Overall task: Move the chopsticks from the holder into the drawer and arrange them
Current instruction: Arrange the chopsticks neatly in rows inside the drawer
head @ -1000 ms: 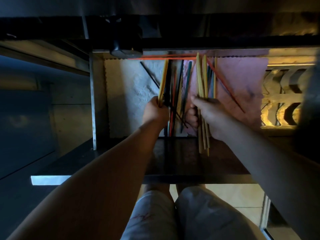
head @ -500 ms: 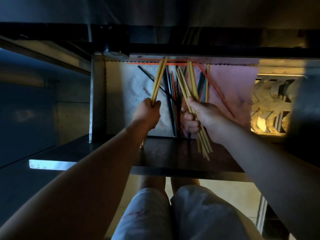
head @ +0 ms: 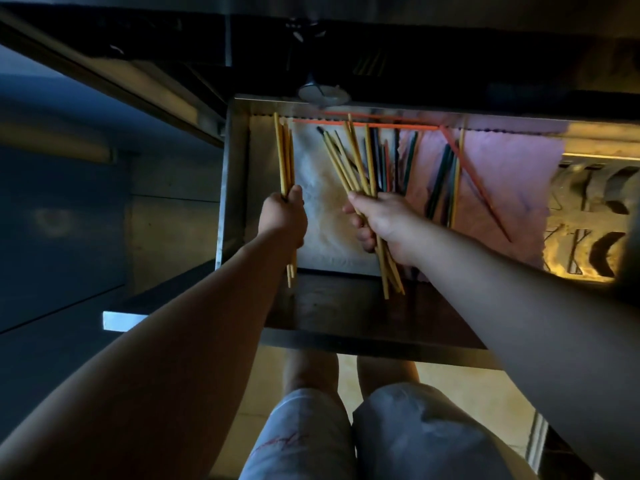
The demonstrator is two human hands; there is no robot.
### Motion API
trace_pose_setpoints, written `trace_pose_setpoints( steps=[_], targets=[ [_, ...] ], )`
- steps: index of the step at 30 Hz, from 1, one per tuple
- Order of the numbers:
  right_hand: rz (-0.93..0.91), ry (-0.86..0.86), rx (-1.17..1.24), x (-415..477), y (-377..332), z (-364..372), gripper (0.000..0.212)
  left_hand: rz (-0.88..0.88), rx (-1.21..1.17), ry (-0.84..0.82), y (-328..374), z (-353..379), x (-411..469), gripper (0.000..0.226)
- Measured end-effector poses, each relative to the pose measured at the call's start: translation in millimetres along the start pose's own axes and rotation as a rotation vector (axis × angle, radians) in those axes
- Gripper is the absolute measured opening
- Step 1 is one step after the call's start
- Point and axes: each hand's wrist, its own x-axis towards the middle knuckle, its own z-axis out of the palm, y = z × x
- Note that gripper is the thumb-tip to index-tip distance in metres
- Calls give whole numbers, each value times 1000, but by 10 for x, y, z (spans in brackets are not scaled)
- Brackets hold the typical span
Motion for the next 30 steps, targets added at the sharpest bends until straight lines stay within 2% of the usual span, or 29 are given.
trace_pose_setpoints(
  steps=[3,7,14,19,23,27,30],
  targets=[
    [8,38,-6,-31,23,55,28,-38,-2,5,42,49,63,38],
    [14,51,17,-91,84,118,28,-54,45,-103,23,73,93,37],
    [-9,105,54,-141,168,239,28,197,407,-324,-42,43,67,30],
    [-11,131,67,-176,131,274,27,184,350,-242,-48,-43,119,26],
    [3,159,51,-185,82,278,26,203,330,-245,-114,-163,137,28],
    [-9,177,31,-92,39,374,26,160,198,-157,-139,-288,156,27],
    [-13,162,36,66,-1,511,24,207,193,-103,-126,-373,176,25]
  ],
)
